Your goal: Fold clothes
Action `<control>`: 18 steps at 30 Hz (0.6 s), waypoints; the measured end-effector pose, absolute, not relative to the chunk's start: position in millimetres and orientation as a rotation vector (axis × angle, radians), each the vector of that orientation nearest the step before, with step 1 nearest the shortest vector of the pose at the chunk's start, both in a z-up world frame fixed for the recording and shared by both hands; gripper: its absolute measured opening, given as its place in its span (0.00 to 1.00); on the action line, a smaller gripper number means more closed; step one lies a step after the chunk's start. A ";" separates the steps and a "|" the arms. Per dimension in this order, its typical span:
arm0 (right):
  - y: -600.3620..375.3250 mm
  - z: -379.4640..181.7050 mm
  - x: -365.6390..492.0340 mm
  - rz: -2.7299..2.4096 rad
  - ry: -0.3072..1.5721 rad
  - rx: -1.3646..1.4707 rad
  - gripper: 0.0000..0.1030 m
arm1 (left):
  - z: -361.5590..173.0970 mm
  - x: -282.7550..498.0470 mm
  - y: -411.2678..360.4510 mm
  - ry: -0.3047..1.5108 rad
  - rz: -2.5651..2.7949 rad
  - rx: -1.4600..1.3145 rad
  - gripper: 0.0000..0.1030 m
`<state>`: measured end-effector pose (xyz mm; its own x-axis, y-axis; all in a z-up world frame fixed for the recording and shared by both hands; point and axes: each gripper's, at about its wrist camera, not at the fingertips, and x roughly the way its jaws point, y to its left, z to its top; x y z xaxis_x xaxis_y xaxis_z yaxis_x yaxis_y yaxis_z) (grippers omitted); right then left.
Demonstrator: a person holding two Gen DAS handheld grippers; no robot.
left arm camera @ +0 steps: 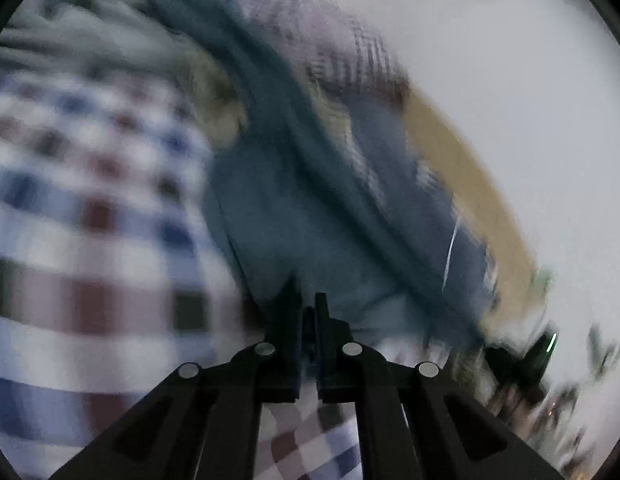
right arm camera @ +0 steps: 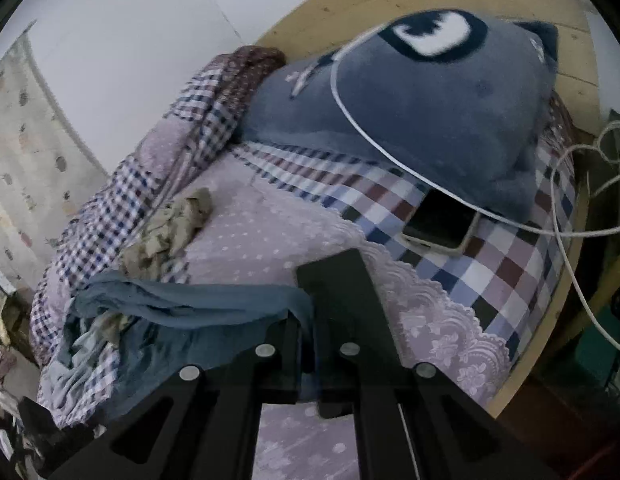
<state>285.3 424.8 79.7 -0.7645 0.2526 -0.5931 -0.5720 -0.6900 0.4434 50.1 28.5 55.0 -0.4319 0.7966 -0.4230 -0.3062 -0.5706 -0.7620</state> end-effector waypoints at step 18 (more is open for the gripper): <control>237.3 71.6 256.7 2.826 0.852 -1.075 0.02 | 122.3 199.2 -236.5 -0.865 2.723 -0.760 0.03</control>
<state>256.7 237.3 71.6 -0.7658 -0.1855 -0.6157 -0.1857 -0.8529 0.4879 199.2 -236.5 122.3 -0.8518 0.3188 -0.4158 -0.0203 -0.8131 -0.5818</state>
